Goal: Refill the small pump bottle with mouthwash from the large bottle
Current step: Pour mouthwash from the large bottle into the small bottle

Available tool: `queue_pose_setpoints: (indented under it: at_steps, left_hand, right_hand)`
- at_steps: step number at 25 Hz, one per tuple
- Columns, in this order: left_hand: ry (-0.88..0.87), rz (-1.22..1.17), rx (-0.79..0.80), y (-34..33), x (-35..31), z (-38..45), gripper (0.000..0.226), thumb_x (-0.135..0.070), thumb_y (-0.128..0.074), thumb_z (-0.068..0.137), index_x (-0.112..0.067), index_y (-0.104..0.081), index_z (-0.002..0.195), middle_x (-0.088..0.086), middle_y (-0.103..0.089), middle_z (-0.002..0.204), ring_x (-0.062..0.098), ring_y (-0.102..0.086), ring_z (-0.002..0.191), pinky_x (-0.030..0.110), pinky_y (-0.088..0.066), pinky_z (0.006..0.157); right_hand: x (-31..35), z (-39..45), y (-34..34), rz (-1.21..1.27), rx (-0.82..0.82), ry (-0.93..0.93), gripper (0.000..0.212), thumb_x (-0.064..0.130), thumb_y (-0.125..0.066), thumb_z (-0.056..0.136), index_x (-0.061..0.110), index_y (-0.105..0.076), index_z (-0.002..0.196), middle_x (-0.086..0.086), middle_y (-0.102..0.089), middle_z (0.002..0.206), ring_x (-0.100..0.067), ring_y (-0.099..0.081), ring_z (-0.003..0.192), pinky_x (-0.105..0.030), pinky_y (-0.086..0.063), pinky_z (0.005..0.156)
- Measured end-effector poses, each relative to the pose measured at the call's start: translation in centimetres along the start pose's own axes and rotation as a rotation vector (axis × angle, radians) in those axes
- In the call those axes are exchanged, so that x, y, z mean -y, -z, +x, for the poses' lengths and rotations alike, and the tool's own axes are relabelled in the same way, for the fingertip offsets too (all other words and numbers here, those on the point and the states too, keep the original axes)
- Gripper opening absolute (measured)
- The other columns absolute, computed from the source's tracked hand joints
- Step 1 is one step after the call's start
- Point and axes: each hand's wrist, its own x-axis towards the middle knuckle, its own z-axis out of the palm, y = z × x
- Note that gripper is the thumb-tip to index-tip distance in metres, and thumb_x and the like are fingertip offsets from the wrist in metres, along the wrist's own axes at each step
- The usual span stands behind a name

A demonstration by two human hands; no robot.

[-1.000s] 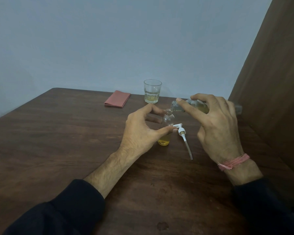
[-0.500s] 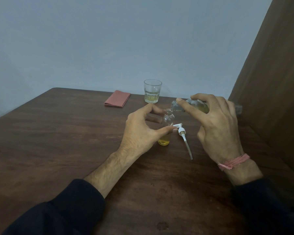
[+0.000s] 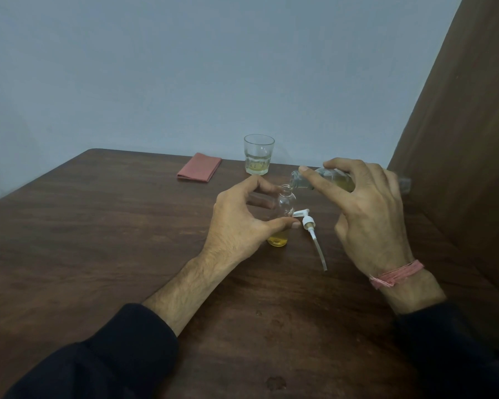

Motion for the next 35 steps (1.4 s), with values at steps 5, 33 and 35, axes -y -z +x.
queue_pose_setpoints:
  at_steps: [5, 33, 35]
  left_hand:
    - [0.005, 0.006, 0.0, -0.01, 0.06, 0.06, 0.058, -0.052, -0.109, 0.063, -0.041, -0.074, 0.108, -0.024, -0.08, 0.114, -0.006, -0.079, 0.1, 0.036, -0.068, 0.089]
    - [-0.001, -0.005, -0.009, -0.13, -0.03, 0.02, 0.059, -0.046, -0.111, 0.061, -0.038, -0.075, 0.107, -0.023, -0.08, 0.115, -0.005, -0.079, 0.099, 0.022, -0.064, 0.079]
    - [0.0, -0.013, -0.006, -0.14, -0.01, 0.06, 0.059, -0.045, -0.112, 0.061, -0.038, -0.075, 0.107, -0.024, -0.081, 0.115, -0.004, -0.079, 0.099, 0.02, -0.064, 0.078]
  right_hand:
    - [0.18, 0.02, 0.04, 0.001, -0.003, 0.004, 0.096, -0.022, -0.07, 0.069, 0.025, -0.064, 0.153, -0.019, -0.065, 0.14, -0.044, -0.061, 0.122, -0.061, -0.045, 0.1]
    - [0.04, -0.01, -0.15, -0.005, -0.01, 0.0, 0.098, -0.022, -0.069, 0.068, 0.027, -0.064, 0.153, -0.017, -0.064, 0.14, -0.041, -0.059, 0.123, -0.058, -0.044, 0.101]
    - [0.01, -0.01, -0.16, -0.006, -0.008, -0.001, 0.099, -0.023, -0.069, 0.068, 0.027, -0.063, 0.153, -0.016, -0.064, 0.14, -0.041, -0.059, 0.123, -0.058, -0.043, 0.101]
